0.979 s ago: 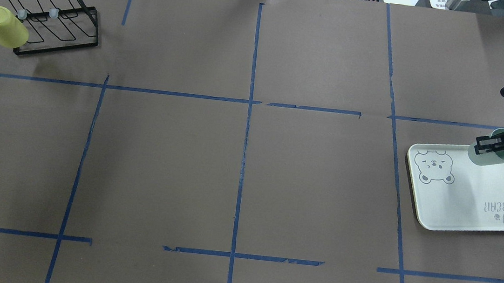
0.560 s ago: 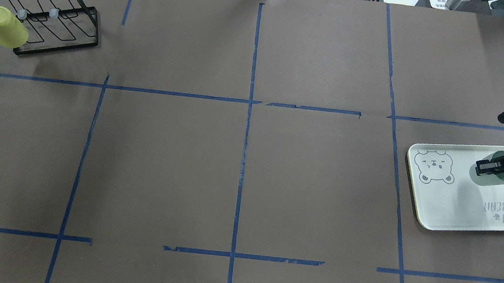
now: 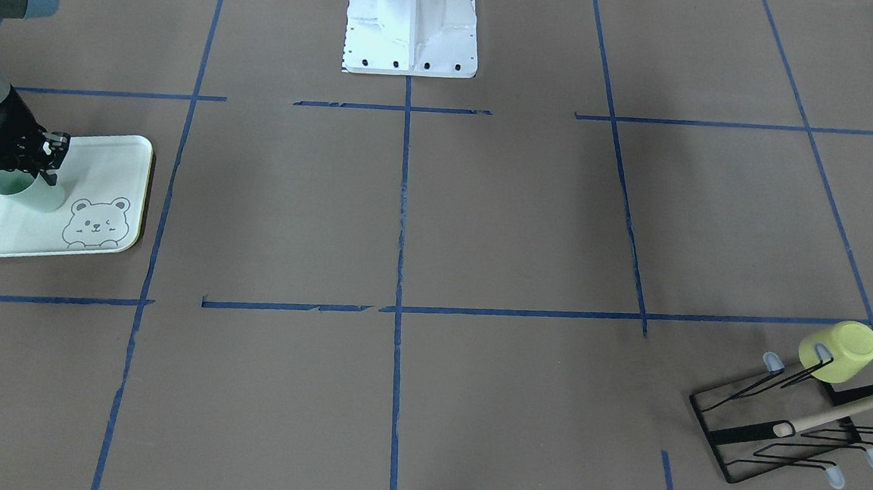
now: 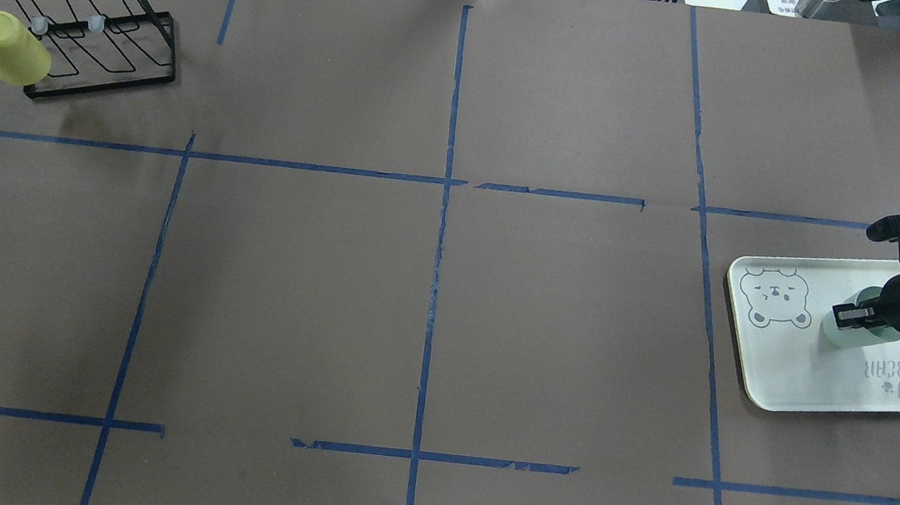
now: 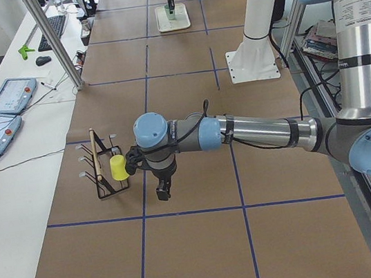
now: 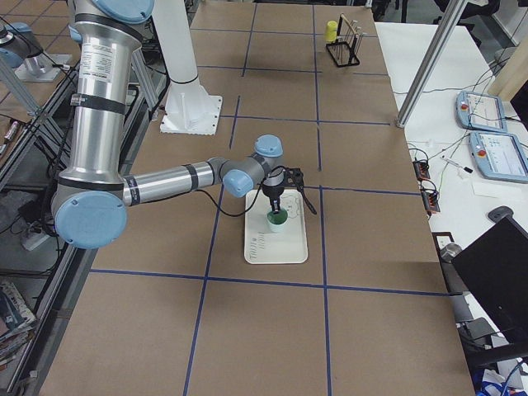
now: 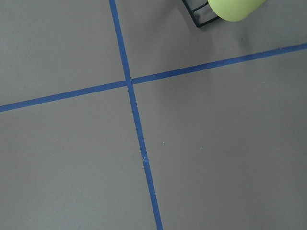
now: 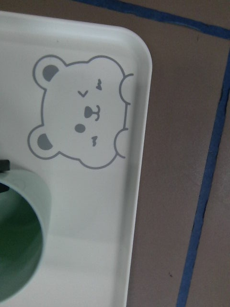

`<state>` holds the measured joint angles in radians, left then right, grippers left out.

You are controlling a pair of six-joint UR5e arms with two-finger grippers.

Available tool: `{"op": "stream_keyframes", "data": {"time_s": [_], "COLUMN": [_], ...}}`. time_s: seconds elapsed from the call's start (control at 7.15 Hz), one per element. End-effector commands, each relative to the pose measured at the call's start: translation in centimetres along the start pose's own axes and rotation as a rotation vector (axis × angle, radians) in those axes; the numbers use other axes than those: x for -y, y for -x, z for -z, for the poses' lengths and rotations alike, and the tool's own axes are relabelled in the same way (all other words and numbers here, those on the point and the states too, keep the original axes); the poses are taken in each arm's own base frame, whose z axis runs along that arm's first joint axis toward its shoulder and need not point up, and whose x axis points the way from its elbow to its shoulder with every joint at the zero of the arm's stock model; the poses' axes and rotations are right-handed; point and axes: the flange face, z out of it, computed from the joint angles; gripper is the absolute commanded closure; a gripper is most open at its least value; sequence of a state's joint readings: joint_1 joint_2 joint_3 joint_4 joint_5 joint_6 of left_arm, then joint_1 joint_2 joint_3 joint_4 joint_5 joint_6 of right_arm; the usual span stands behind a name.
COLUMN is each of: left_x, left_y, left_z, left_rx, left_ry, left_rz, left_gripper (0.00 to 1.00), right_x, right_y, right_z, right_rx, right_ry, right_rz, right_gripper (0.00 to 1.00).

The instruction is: Left arm grabs green cup and hands to right arm on tray

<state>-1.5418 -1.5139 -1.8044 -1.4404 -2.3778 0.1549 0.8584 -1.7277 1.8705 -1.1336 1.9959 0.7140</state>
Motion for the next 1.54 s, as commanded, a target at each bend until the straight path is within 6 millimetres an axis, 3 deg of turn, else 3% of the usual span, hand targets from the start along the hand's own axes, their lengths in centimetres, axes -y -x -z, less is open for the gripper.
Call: {"op": "stream_keyframes", "data": {"time_s": [0.0,0.28,0.42,0.84,1.12,1.26,1.4], "left_x": [-0.1,0.0,0.0,-0.1,-0.9,-1.0,-1.3], "left_y": [0.1,0.1,0.2,0.2,1.0,1.3,2.0], "left_z": [-0.1,-0.1,-0.1,-0.1,-1.0,-1.3,-2.0], "left_rx": [0.0,0.0,0.0,0.0,-0.003,-0.002,-0.006], "left_ry": [0.002,0.001,0.001,0.001,0.019,0.026,0.039], "left_rz": [0.002,0.001,0.002,0.0,0.011,0.018,0.031], "left_gripper": [0.0,0.0,0.0,0.0,0.0,0.0,0.0], "right_x": [0.0,0.6,1.2,2.5,0.7,-0.9,-3.6], "right_y": [0.5,1.6,-0.1,-10.6,-18.7,-21.8,-24.0], "right_z": [0.0,3.1,4.6,9.2,13.1,14.0,13.3], "right_rx": [0.004,0.047,0.07,0.027,0.009,0.008,0.016], "right_ry": [-0.002,-0.033,-0.038,0.026,0.096,0.138,0.195], "right_rz": [0.015,0.023,0.007,0.146,0.148,0.165,0.151], "right_gripper": [0.0,0.0,0.0,0.0,0.0,0.0,0.0]}}
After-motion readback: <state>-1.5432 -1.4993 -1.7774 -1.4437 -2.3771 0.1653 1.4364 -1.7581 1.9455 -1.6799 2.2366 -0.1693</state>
